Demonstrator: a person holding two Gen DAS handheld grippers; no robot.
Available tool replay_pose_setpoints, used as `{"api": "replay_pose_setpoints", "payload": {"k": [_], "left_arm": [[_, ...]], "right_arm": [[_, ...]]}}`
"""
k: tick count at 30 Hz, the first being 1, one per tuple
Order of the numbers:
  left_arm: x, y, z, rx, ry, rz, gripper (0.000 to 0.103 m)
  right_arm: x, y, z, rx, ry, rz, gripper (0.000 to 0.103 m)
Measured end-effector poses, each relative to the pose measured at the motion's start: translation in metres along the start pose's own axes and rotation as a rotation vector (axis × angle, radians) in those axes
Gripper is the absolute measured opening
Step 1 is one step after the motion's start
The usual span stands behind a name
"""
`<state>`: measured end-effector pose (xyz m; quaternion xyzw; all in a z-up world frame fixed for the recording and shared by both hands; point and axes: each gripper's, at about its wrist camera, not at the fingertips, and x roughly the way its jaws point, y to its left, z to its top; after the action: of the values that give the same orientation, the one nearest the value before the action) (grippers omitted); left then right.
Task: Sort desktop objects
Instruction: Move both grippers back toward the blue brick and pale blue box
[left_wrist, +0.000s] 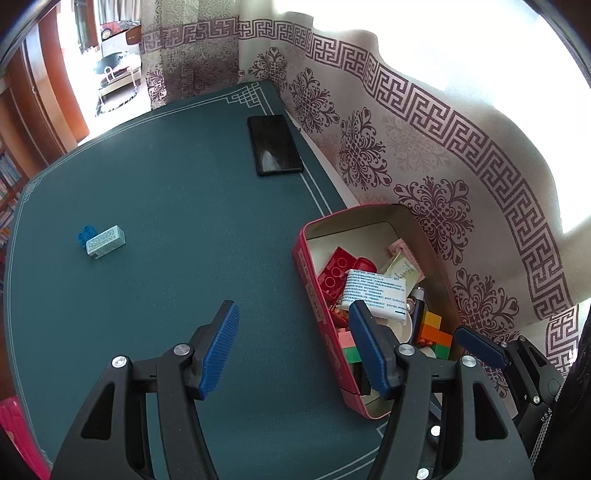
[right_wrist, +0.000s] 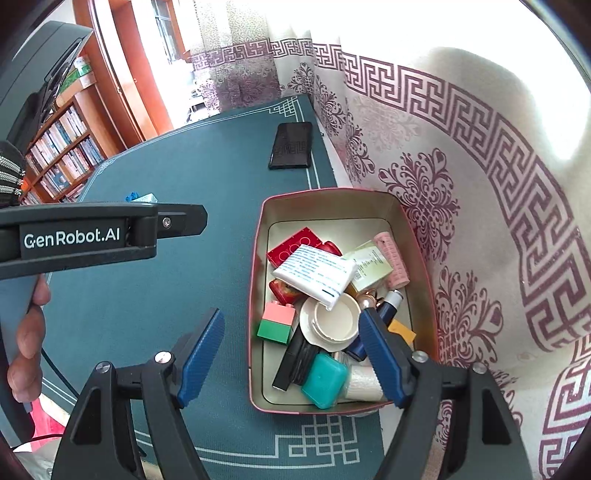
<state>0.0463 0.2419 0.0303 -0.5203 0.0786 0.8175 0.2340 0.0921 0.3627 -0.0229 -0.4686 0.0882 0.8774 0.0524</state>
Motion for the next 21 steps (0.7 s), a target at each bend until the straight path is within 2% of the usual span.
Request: {"api": "replay_pose_setpoints", "payload": {"k": [21], "left_arm": [[0.011,0.122,-0.004,-0.173,0.027,0.066,0.065]], "right_arm": [[0.040,0.070,0.030,-0.073,0.055,0.055,0.079]]}}
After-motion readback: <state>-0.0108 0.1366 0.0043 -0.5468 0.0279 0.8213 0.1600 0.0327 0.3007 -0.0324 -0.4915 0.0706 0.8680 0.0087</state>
